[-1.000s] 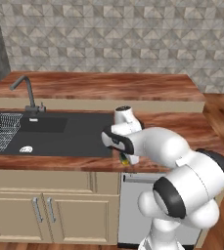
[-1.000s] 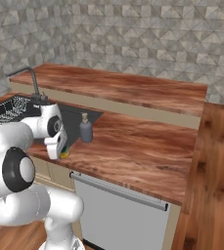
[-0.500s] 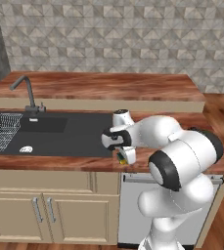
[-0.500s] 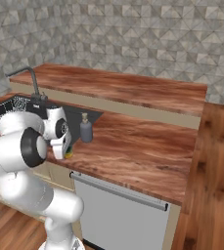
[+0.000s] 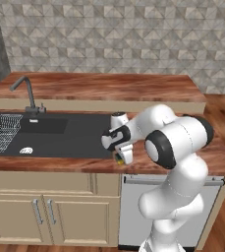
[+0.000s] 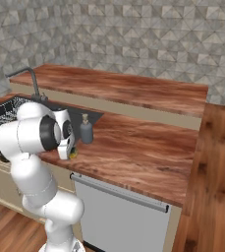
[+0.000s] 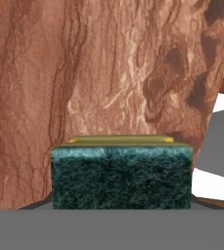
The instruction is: Restock the sink supplies by placing the sponge and soap dispenser on the counter and next to the sink. Make sure the soap dispenser is upright.
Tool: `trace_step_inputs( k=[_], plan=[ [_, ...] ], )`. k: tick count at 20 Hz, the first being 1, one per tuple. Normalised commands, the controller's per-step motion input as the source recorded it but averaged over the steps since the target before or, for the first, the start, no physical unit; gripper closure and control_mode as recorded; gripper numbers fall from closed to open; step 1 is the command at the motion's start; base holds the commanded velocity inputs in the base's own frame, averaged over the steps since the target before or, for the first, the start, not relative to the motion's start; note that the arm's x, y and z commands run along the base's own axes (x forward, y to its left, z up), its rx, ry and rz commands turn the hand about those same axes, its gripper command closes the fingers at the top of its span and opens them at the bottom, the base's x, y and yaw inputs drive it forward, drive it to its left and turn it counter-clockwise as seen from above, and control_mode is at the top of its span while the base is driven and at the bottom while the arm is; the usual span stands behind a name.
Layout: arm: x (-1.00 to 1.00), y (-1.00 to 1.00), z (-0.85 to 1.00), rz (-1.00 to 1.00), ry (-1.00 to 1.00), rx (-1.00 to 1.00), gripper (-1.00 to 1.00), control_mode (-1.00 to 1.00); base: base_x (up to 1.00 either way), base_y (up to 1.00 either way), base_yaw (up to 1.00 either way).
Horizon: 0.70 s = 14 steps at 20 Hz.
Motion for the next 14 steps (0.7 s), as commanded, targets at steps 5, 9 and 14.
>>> trace_step_inputs(
  k=[5, 9, 14],
  plan=[
    [0.30, 0.00, -0.20, 0.00, 0.00, 0.00, 1.00, -1.00, 0.00, 0.00, 0.00],
    [0.19, 0.00, -0.24, 0.00, 0.00, 0.00, 1.00, -1.00, 0.00, 0.00, 0.00],
    [0.30, 0.00, -0.26, 0.00, 0.00, 0.00, 1.00, -1.00, 0.00, 0.00, 0.00]
  ],
)
